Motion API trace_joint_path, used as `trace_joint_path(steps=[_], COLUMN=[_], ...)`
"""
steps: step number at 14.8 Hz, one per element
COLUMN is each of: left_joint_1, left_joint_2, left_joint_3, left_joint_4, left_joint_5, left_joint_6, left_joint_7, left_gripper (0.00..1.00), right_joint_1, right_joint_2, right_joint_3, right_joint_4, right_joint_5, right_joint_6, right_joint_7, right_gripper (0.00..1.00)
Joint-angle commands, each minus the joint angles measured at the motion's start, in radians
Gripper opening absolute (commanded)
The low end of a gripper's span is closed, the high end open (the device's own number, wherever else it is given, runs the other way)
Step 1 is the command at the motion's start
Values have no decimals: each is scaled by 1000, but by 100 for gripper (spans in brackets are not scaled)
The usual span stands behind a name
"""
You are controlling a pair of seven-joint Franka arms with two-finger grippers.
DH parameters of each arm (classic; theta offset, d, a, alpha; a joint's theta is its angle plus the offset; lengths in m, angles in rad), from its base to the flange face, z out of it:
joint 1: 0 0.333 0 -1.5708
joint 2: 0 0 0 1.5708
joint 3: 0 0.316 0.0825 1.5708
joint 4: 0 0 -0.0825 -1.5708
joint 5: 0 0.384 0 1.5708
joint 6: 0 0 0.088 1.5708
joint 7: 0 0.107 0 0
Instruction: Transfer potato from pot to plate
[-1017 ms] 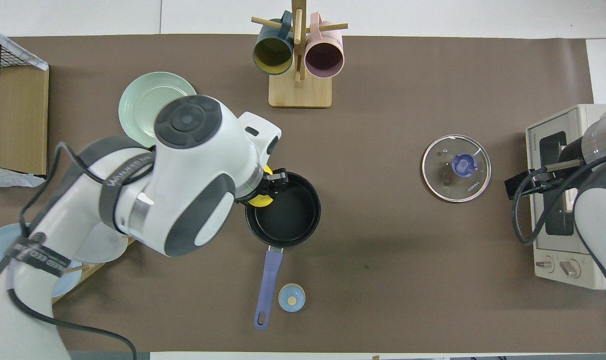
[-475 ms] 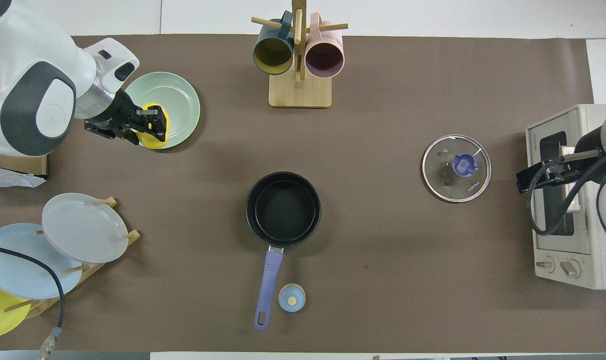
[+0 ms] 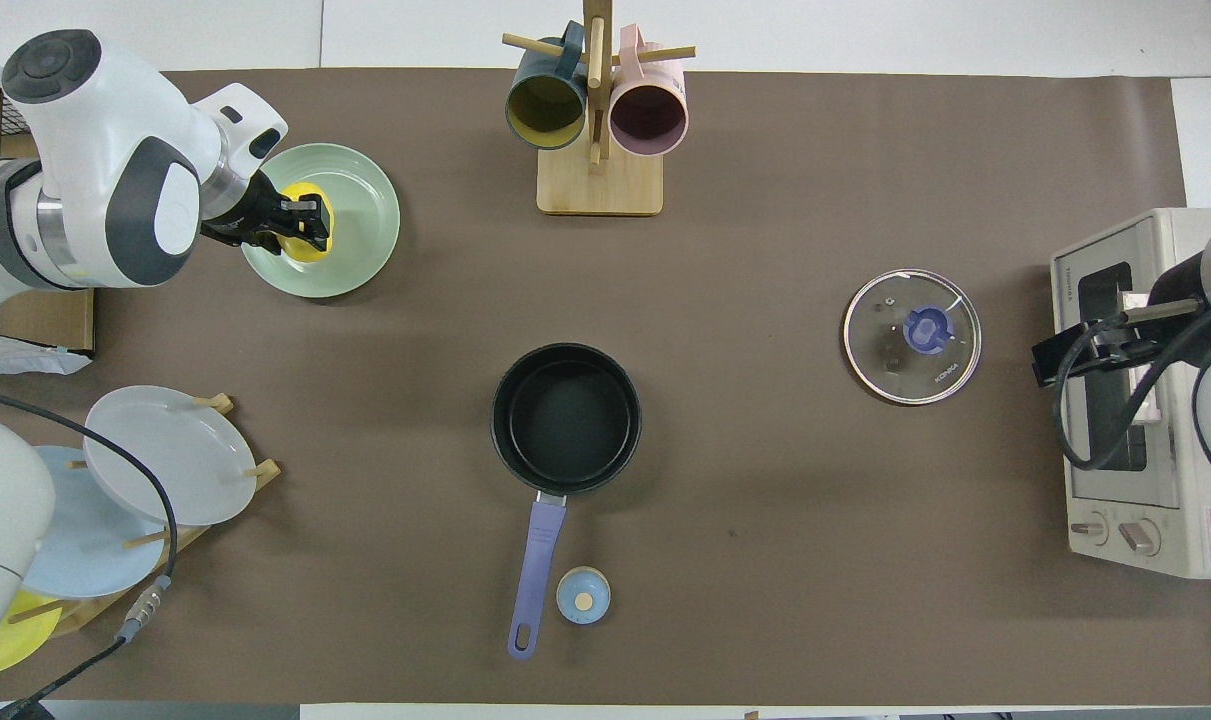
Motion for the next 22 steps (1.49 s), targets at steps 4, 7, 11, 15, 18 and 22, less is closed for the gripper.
trace_joint_path(steps=[4,7,11,15,18,22], left_joint_1=[-1,5,5,17,30,56], left_joint_2=[17,14,13,2,-111,-261], left_joint_3=[-9,-9,-9,-7,-7,-7], left_joint_4=[-15,-31,-26,43,71,67], left_joint_5=[22,22,22,42,33,45], left_joint_6=[64,64,49,-27,-100,-219], left_joint_7=[12,12,12,12,12,12], left_gripper=[0,0,100,100,100,100], right_joint_1=[-8,-16,-16,-22,-31,-31], right_joint_2=[-7,-5,-5,-5,-5,-16], right_joint_3=[-1,-1,-1,-5,-7,-10], right_joint_4=[-2,-2,-2,-2,-2,-2], right_joint_5=[13,11,7,10,10,8], right_joint_6=[-8,14,15,15,17,17], right_joint_7=[13,11,11,14,13,13], right_gripper=[100,100,100,100,100,100])
